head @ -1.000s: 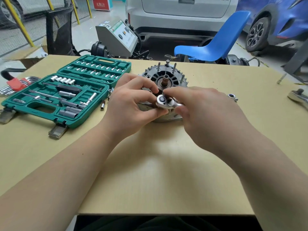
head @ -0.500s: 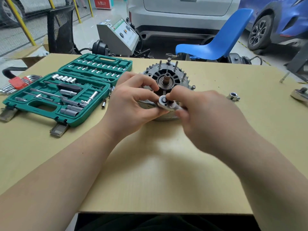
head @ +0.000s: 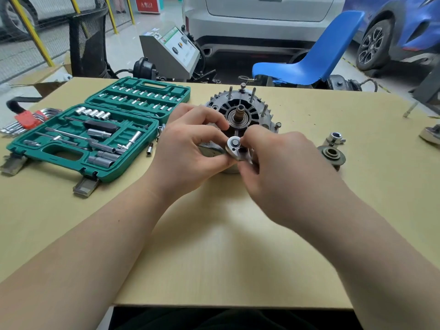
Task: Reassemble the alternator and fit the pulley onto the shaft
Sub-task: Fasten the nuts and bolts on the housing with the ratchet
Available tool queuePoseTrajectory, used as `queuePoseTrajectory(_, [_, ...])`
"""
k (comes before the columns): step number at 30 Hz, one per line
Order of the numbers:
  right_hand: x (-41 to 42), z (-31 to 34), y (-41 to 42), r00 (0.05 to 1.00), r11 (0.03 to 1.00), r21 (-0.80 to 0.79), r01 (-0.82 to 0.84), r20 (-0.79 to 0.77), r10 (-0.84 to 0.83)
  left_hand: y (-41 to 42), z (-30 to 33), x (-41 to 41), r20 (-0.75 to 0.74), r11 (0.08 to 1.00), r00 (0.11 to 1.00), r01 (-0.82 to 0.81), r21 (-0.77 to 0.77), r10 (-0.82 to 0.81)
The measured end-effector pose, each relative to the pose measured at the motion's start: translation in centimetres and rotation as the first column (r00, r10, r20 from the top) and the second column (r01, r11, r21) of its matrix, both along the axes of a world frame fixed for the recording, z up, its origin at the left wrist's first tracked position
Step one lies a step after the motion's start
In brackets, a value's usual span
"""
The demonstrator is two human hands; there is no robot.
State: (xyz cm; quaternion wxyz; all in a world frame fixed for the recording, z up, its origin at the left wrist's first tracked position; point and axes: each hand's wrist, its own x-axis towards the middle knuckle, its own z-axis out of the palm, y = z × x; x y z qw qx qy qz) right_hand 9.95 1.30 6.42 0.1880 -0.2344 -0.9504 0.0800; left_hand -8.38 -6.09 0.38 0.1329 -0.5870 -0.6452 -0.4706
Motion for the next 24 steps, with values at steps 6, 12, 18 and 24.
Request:
queuePoseTrajectory(6, [0.4, 2.4, 3.2, 0.996, 0.991, -0.118, -0.057, 0.065, 0.065, 0.0, 0.1, -0.1, 0.004, 1.000, 1.000, 0.009, -0.019, -0.009])
queuePoseTrajectory(12, [0.0, -0.1, -0.5, 1.000, 0.999, -0.028, 0.027, 0.007, -0.027, 0.0, 0.0, 0.1, -0.011, 1.000, 1.000, -0.008, 0.002, 0.008])
queuePoseTrajectory(18, [0.1, -0.2, -0.3, 0.998, 0.997, 0.055, 0.059, -0.004, -0.059, -0.1, 0.2, 0.2, 0.040, 1.000, 0.999, 0.005, -0.016, -0.004])
queuePoseTrajectory(24, [-0.1, 1.9, 2.5, 0.998, 0.997, -0.082, 0.000, 0.057, 0.005, -0.1, 0.4, 0.3, 0.031, 0.999, 1.000, -0.003, -0.047, 0.004])
